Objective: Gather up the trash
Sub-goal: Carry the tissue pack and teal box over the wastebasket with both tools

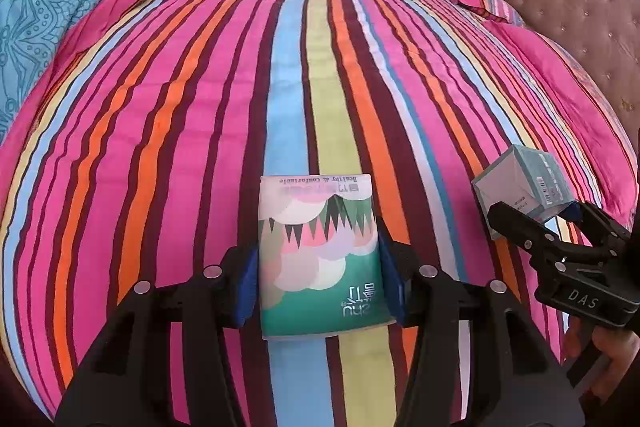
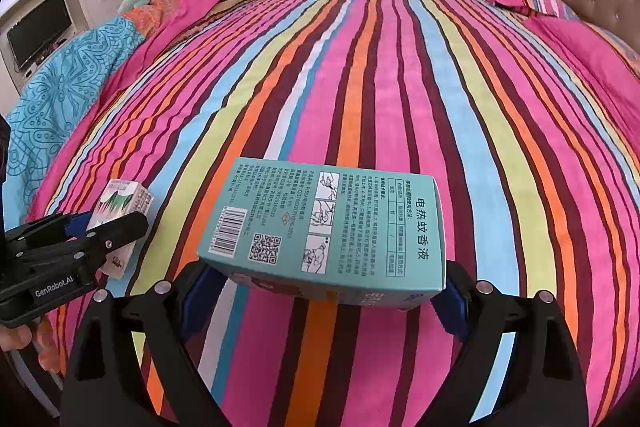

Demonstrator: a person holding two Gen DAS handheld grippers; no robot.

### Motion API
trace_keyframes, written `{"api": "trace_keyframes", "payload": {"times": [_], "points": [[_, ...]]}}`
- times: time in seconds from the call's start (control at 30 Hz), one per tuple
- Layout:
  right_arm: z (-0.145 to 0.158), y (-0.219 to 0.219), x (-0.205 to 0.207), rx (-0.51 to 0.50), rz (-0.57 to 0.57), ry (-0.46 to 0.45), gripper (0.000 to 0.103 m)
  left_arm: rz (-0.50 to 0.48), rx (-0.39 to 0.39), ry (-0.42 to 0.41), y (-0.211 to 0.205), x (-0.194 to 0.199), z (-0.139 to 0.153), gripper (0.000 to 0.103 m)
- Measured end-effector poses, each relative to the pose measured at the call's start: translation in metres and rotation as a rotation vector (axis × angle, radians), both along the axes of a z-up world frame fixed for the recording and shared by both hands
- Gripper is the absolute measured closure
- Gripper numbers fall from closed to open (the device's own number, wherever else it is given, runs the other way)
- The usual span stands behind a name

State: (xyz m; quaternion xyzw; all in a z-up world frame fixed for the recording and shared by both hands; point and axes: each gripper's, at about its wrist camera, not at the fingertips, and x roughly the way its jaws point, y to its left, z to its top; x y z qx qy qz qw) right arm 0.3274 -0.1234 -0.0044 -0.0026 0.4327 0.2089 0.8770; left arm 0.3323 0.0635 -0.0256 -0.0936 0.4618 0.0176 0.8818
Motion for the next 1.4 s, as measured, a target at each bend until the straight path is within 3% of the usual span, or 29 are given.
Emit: {"api": "trace_keyframes", "payload": {"times": [0.57, 1.07, 1.4], "points": [[0.008, -0.036, -0.086, 0.010, -0.138, 0.059, 0.018, -0.032, -0.012, 0.022, -0.018, -0.101, -0.001, 0.053], [0.021, -0.033, -0.179, 0.020, -0.119, 0.045, 0.018, -0.077, 0.021, -0.004, -0.036, -0.201, 0.011, 0.053], [0.004, -0.025, -0.244, 0.012, -0.095, 0.089, 0.018, -0.095, 0.025, 0.046, -0.040, -0.269, -0.009, 0.053]]}}
